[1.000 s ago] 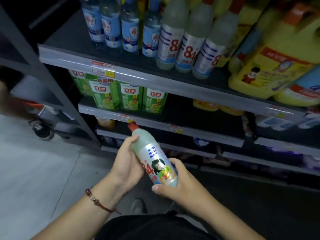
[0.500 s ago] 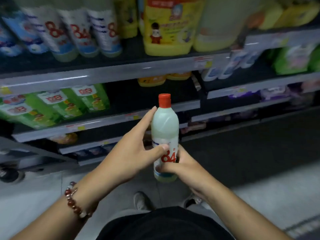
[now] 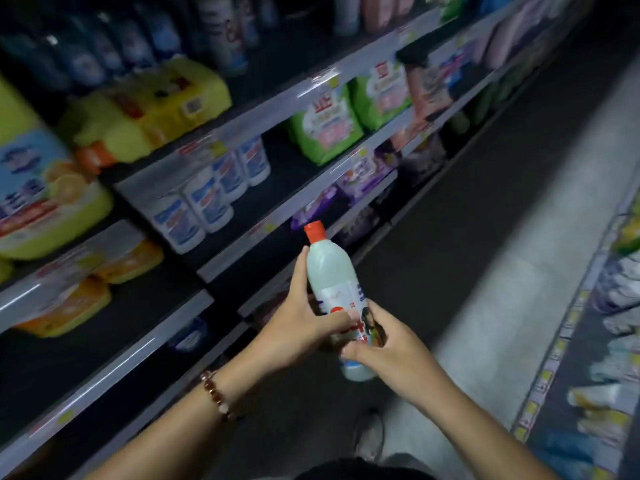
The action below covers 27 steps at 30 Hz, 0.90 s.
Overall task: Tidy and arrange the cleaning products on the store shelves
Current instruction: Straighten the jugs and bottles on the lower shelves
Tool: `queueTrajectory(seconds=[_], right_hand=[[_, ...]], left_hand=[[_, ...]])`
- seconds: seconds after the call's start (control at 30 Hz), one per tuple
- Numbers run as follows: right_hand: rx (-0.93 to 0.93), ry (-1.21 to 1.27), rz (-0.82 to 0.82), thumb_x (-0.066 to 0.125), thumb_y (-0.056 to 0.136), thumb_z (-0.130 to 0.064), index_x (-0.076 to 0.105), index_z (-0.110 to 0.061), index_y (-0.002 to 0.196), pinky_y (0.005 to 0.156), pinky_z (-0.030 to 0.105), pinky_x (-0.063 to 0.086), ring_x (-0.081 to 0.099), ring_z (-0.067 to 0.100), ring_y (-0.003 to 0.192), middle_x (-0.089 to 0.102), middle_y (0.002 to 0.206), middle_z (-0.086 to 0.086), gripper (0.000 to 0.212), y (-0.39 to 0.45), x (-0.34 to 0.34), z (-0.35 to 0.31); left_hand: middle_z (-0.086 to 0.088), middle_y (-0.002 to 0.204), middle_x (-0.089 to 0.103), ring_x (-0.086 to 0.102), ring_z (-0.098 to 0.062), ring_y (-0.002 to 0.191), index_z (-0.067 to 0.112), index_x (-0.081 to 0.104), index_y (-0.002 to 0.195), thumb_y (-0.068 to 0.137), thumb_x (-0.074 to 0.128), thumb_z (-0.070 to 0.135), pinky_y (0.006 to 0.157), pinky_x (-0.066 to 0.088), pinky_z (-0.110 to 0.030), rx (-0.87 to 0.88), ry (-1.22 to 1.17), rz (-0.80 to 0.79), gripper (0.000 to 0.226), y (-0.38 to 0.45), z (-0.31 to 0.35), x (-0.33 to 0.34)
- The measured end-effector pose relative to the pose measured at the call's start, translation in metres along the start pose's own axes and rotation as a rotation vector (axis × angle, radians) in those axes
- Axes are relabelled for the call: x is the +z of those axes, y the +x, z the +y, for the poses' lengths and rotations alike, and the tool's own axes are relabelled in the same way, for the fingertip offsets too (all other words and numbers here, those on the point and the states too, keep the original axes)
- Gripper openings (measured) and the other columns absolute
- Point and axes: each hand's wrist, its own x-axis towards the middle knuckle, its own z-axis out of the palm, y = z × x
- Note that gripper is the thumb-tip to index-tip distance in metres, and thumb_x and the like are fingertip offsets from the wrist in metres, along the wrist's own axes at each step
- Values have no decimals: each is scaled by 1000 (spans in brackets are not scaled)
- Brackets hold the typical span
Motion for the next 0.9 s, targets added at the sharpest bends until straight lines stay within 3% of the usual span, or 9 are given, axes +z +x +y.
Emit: queueTrajectory(seconds=[0.07,0.13,0.23,0.3,0.43,0.57,0.7,0.8,0.9], right_hand=[[-33,7,73,71,68,-32,57,-50,126,90,35,58,71,4,98,73,110,-15,61,14,-38,-1],[-73,20,118,72,74,-30,49,-53,134,89,27,57,68,0,105,70,117,-19,68,31,-69,-8],[-168,1,147,72,86,-20,38,-49,147,88,13,50,59,-7,117,55,136,-24,75,63,-100,-26],[-203,-54,157,76,85,-25,29,-45,152,88,10,47,53,-5,122,41,142,-23,85,89,-111,-44],[-305,-135,166,86,76,-34,41,-42,144,95,23,55,58,2,120,52,135,-18,82,153,-122,-84],[-389,-85,100,87,76,-31,54,-49,128,89,23,58,65,-1,110,66,120,-17,64,212,-140,-126],[-427,-61,45,85,79,-28,57,-33,139,96,34,57,69,2,107,73,115,-12,66,259,-169,-158],[-440,-70,24,83,81,-25,59,-31,137,99,36,56,69,5,109,73,116,-11,61,290,-192,-174],[-445,-123,-24,79,84,-21,57,-33,138,103,35,53,65,4,113,71,119,-13,59,323,-214,-189]], left_hand=[[-7,127,65,71,-28,111,54,16,153,74,85,12,90,58,-57,42,-33,-16,113,40,20,25],[-4,129,63,70,-25,114,57,19,151,77,85,9,88,60,-53,78,-51,10,110,72,42,39],[6,133,60,66,-10,116,61,15,151,79,86,11,87,62,-43,138,-60,109,112,107,73,39],[11,135,58,65,-2,115,57,15,153,79,86,12,89,62,-39,181,-86,204,112,129,89,30],[18,125,65,67,0,111,46,31,148,78,88,18,87,62,-35,213,-128,378,95,163,117,7],[11,117,72,73,-12,104,38,52,121,80,85,22,84,63,-42,209,-207,455,55,202,138,-21],[11,116,74,73,-12,106,37,57,129,84,83,21,88,62,-47,246,-98,402,54,244,157,-37],[11,110,75,74,-11,98,38,55,131,83,84,31,87,61,-49,208,6,392,57,275,167,-37],[7,106,76,75,-8,91,32,52,135,82,84,32,81,64,-35,191,-7,423,61,306,179,-36]])
